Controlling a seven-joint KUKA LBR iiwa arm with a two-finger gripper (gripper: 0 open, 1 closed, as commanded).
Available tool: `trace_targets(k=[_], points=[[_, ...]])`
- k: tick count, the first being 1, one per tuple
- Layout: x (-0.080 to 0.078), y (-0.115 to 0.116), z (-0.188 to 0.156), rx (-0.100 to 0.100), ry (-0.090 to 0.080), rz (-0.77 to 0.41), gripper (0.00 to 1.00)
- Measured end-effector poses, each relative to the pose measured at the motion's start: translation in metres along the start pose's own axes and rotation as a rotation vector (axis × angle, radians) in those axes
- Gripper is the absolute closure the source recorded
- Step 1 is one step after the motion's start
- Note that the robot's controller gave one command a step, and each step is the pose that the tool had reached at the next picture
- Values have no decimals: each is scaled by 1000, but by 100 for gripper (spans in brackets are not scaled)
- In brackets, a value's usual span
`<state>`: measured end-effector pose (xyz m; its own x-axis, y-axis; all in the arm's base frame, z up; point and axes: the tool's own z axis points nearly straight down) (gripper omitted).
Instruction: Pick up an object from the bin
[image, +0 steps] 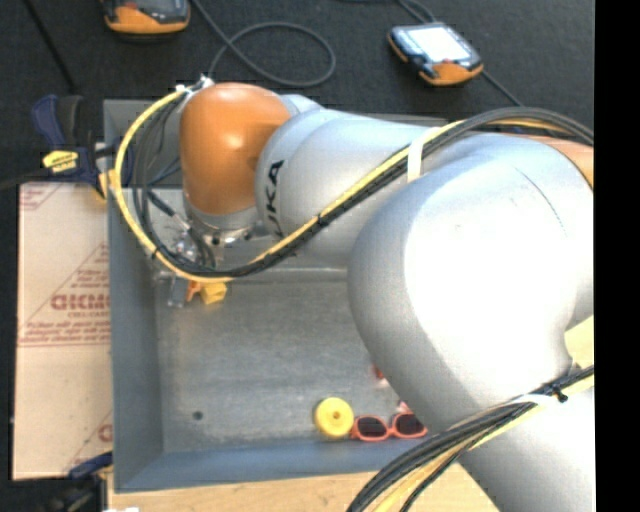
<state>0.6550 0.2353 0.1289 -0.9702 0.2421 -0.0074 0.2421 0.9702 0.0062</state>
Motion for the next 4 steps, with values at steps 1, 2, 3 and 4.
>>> trace_targets(k=[1, 2, 3, 4], points=[[1, -1, -4, 2, 3, 0, 100], [2, -2, -20, 6, 10, 0, 100], [1, -1, -35, 4, 6, 0, 100], [0, -1, -46, 1, 2, 0, 100]])
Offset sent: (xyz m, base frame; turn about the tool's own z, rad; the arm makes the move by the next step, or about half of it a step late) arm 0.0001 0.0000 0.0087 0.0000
